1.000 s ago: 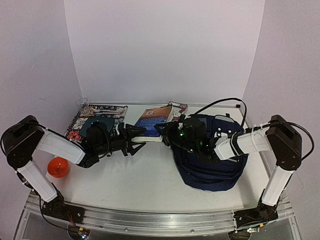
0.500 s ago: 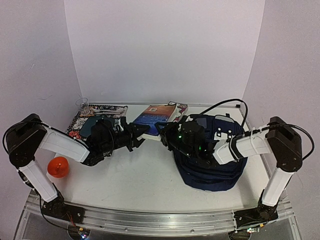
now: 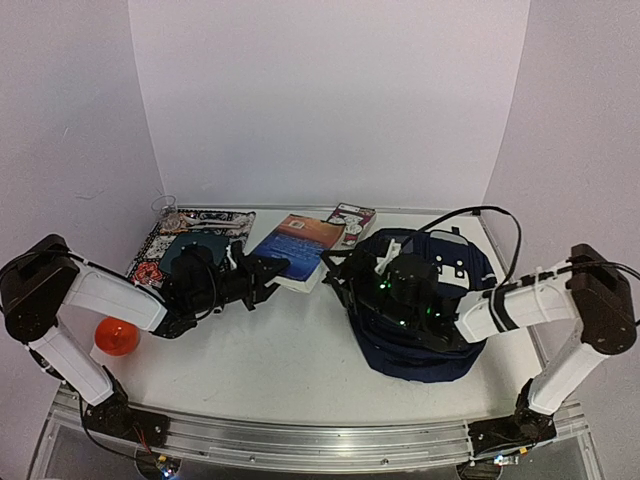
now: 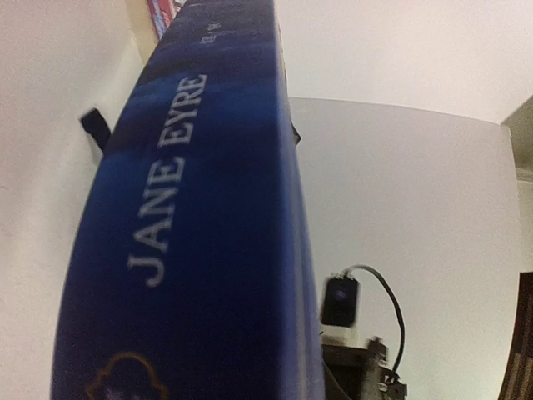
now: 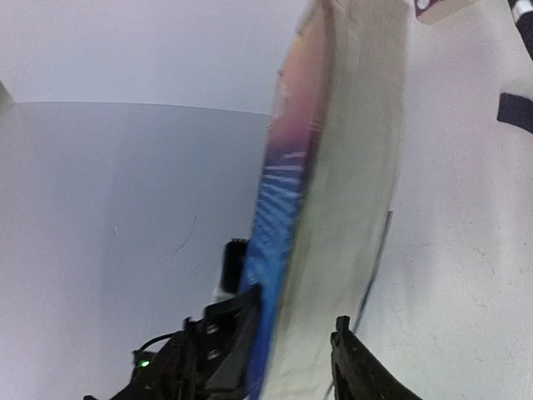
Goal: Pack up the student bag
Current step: Pass from the right arm to the left, then pick up the largest pocket of the bag from the student bag.
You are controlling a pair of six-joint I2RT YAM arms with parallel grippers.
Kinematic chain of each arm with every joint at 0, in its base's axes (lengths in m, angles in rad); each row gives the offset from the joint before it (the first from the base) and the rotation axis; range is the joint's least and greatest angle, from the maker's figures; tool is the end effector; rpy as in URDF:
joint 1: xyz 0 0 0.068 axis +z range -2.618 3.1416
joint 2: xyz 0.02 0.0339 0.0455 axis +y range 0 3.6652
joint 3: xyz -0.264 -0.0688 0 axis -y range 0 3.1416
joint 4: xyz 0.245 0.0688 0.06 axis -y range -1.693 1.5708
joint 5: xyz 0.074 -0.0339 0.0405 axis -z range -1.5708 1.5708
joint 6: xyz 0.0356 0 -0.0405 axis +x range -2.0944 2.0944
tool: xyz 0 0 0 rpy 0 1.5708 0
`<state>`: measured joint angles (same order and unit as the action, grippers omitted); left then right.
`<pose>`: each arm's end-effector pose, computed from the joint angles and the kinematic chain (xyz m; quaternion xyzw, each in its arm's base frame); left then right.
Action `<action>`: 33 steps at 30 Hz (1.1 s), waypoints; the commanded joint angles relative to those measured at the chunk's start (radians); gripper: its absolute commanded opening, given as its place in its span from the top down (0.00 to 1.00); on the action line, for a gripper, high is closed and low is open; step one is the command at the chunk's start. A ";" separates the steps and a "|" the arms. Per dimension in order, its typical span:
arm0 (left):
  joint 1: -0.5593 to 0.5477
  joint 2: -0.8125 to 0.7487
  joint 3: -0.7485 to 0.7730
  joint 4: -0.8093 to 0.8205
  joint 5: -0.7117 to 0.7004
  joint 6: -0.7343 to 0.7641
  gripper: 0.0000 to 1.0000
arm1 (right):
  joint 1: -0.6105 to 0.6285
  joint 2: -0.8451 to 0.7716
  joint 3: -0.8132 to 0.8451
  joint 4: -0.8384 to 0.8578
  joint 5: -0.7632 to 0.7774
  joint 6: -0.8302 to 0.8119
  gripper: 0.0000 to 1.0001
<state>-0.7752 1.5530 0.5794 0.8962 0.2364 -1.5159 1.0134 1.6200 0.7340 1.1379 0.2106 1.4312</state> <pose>0.2163 -0.2236 0.2002 -0.1891 0.7084 -0.6501 0.1994 0.1861 0.2844 0.2525 0.2076 0.5788 0.7167 0.3289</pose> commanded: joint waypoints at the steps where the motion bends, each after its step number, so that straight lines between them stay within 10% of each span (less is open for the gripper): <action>1: 0.071 -0.061 -0.021 0.069 -0.028 0.056 1.00 | -0.015 -0.185 -0.050 0.019 -0.034 -0.042 0.39; 19: 0.231 -0.051 0.007 0.047 0.322 0.160 1.00 | -0.089 -0.353 0.313 -1.507 -0.108 -0.775 0.26; 33: 0.262 -0.075 0.050 -0.152 0.415 0.311 1.00 | -0.089 -0.167 0.403 -1.862 -0.162 -0.969 0.26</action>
<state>-0.5252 1.5478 0.5333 0.6590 0.5994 -1.3183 0.9257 1.3872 1.0865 -0.5764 0.0407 0.5339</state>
